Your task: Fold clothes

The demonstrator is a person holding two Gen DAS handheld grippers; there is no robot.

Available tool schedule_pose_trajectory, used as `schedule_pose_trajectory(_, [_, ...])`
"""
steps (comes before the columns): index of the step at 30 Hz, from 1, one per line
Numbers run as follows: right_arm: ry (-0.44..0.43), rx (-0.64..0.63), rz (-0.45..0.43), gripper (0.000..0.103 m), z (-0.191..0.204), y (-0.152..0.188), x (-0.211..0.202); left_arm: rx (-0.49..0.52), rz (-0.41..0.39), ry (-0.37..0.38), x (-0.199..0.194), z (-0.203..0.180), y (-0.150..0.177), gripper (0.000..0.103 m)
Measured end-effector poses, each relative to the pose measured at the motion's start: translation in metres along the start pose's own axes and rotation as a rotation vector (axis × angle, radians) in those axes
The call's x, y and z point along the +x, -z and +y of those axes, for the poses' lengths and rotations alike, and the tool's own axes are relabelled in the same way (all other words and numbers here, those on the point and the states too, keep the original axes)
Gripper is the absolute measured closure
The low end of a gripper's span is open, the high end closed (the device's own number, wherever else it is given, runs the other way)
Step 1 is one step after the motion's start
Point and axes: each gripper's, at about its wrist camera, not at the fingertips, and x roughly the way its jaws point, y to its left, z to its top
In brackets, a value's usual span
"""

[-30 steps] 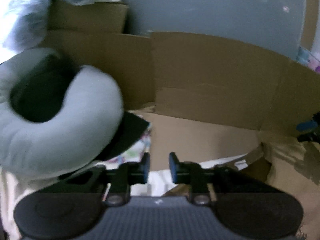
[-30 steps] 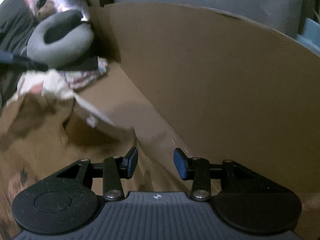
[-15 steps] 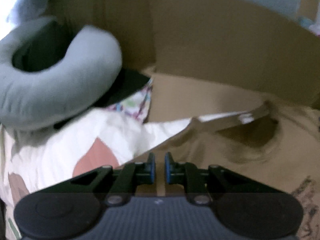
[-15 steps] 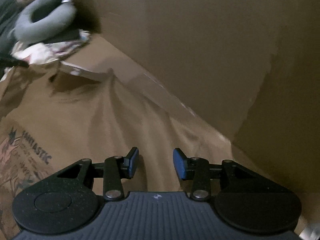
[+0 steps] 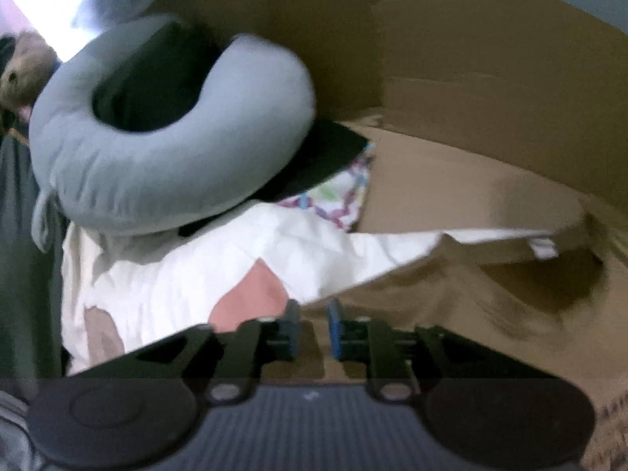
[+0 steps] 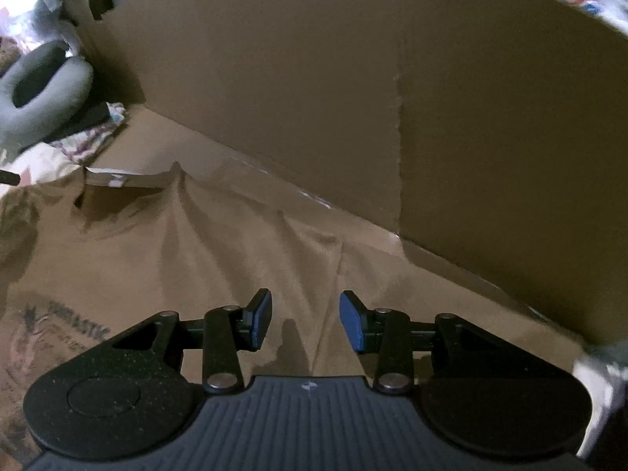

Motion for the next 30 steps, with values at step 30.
schedule_pose_trajectory(30, [-0.029,-0.055,-0.028,0.044,0.043,0.052,-0.16,-0.093,0.026,0.143,-0.154,0.024,0.109,0.042])
